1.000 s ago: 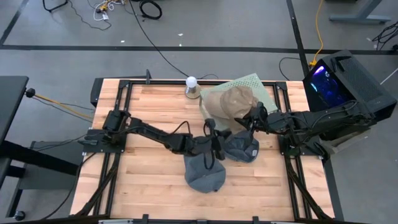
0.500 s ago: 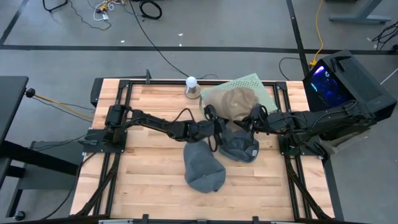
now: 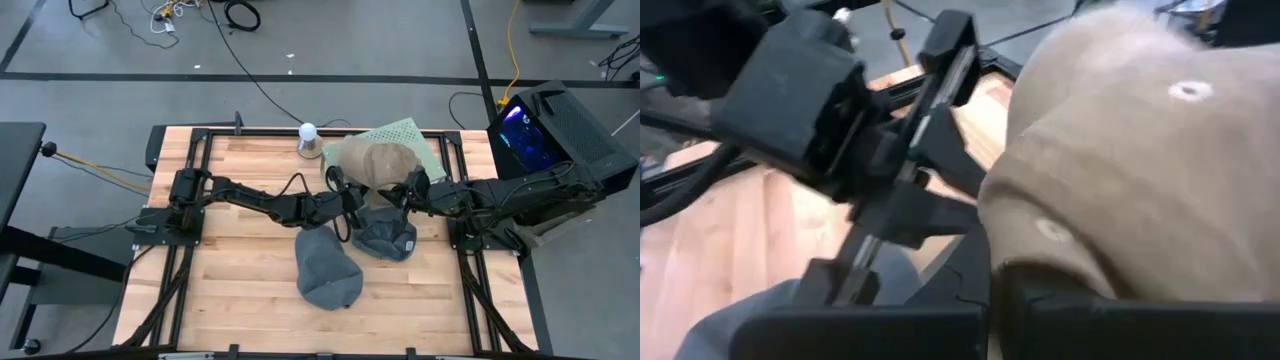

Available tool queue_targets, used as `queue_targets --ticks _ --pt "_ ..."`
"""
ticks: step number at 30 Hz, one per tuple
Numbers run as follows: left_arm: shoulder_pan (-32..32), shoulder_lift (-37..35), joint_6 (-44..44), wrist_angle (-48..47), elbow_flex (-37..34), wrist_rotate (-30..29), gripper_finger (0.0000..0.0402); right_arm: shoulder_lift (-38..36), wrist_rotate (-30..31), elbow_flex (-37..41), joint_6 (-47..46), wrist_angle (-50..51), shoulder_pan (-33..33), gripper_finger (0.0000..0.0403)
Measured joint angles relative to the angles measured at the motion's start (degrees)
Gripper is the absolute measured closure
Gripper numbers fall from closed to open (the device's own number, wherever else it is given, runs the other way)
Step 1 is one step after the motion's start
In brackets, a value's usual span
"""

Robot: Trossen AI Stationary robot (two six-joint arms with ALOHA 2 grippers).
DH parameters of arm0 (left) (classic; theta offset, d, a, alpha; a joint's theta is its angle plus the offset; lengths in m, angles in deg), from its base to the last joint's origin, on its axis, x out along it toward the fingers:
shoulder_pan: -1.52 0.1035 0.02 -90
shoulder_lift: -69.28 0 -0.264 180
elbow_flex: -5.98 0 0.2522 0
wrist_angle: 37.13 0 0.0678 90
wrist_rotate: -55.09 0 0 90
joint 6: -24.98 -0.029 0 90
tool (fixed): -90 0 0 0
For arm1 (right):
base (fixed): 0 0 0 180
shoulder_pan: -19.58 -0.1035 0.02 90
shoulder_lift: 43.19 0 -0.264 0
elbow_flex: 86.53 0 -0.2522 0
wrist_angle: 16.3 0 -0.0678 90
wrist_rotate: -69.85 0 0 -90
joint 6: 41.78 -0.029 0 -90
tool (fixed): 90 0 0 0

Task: Stack caps on shelf
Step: Adjust the brown caps

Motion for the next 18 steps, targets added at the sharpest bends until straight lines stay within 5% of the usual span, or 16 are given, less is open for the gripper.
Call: queue_targets --ticks 18 --pt "-7.90 -3.01 -5.56 7.66 -0.03 -3.67 0.0394 1.08 -0.69 0.01 -1.05 0.39 1.06 0.0399"
